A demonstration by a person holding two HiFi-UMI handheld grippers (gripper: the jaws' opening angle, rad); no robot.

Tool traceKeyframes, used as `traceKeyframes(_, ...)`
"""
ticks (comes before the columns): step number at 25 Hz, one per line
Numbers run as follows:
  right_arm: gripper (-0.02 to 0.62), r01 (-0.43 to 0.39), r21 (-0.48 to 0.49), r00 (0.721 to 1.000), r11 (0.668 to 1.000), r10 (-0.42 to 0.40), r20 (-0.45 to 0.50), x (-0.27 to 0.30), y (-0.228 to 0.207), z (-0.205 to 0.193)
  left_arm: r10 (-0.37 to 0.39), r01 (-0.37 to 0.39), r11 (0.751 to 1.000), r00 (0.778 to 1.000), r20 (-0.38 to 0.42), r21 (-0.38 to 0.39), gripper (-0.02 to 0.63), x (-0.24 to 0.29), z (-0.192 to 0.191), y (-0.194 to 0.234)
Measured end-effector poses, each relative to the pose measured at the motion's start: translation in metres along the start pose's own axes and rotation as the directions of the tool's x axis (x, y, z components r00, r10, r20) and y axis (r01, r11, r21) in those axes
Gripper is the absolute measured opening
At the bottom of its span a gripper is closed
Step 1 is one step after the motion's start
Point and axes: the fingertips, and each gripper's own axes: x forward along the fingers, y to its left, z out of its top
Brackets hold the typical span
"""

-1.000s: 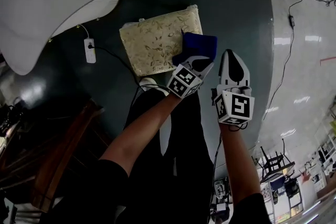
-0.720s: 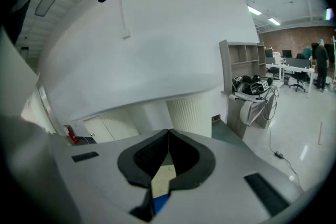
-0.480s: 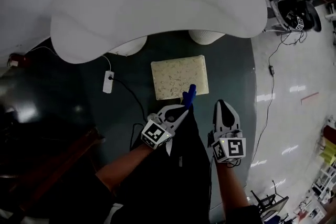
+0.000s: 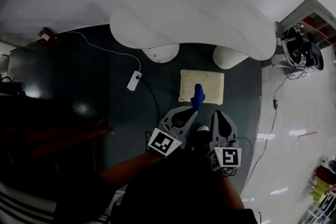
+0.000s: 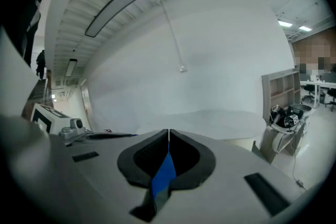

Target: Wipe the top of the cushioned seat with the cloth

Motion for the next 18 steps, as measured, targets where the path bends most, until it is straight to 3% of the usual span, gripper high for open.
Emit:
traceKeyframes(3, 0.037, -0.088, -0.046, 0.996, 0.995, 0.089, 0.018, -0.008, 0.026, 0.014, 0.084, -0.086, 0.996, 0.994, 0.068, 0.020, 0.035, -0.027, 0.030, -0.012)
traceKeyframes(8, 0.037, -0.202, -0.104, 0.978, 0.974, 0.206, 0.030, -0.041, 0.038, 0.034, 0.238, -0.243, 0.969, 0.966, 0.100, 0.040, 0.035, -0.050, 0.043, -0.051)
traceKeyframes(12, 0.035, -0.217, -0.169, 0.971, 0.961, 0.230, 0.059, -0.074, 0.024, 0.052, 0.277, -0.279, 0.960, 0.956, 0.102, 0.015, 0.035, -0.043, 0.041, -0.092)
traceKeyframes(18, 0.035, -0.184, -0.173, 0.979, 0.967, 0.196, 0.051, -0.119, -0.010, 0.053, 0.297, -0.300, 0.954, 0.947, 0.124, 0.003, 0.035, -0.031, 0.048, -0.139)
